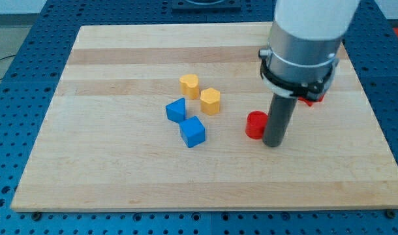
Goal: Move the green blocks towards the red blocks
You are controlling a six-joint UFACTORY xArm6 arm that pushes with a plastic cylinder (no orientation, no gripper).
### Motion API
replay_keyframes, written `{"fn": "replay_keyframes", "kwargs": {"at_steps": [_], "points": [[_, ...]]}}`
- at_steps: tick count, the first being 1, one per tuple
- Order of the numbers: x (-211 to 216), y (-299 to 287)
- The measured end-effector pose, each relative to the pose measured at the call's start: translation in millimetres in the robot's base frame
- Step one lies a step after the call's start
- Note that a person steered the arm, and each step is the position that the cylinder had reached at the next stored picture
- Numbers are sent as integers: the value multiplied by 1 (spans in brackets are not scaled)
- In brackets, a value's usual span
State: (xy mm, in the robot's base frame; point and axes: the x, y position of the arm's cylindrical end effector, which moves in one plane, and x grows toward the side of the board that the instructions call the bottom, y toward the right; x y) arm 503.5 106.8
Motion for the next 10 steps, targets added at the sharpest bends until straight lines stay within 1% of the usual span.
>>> {"fn": "replay_keyframes", "kwargs": {"at_steps": [1, 2, 3, 4, 5, 6, 7, 8, 9, 10], "points": [[12, -11], [1, -52], [-42, -49], [-45, 25], [-63, 61], [-53, 37], [-3, 77], [-43, 184], [-150, 211], [-258, 212]]}}
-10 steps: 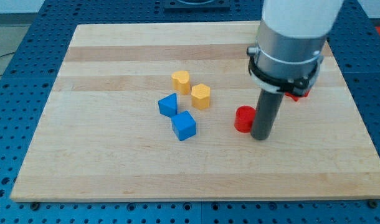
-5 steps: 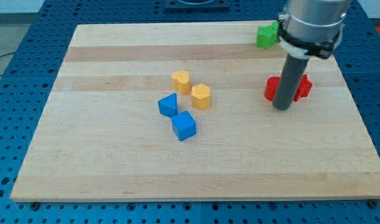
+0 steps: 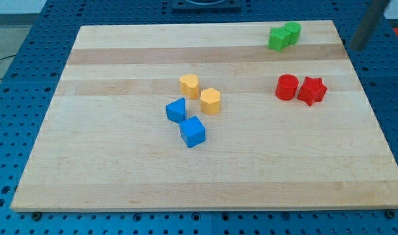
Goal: Move the green blocks towards the red blocks
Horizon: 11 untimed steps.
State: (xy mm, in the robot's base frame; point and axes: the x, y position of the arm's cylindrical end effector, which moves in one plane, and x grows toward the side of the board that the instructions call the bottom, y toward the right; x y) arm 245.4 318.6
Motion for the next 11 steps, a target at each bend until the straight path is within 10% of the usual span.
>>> {"fn": "replay_keyframes", "kwargs": {"at_steps": [3, 9, 11], "points": [[-48, -121], [82, -104], [6, -114]]}}
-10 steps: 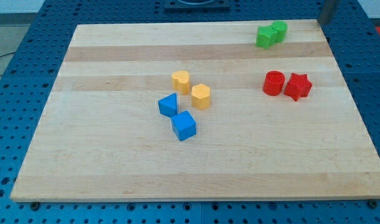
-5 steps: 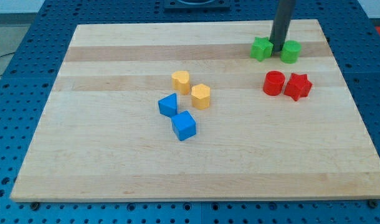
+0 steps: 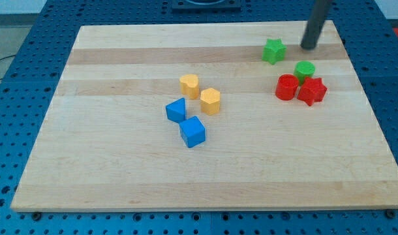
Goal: Move the green blocks towards the red blocks
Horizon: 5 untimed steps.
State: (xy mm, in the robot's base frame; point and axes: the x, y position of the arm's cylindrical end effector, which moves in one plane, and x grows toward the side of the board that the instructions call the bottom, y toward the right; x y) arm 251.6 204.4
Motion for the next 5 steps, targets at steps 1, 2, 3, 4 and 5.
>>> {"fn": "replay_keyframes", "kwargs": {"at_steps": [1, 2, 3, 4, 5], "points": [[-12, -81], [42, -90], [91, -86], [25, -102], [-29, -93]]}}
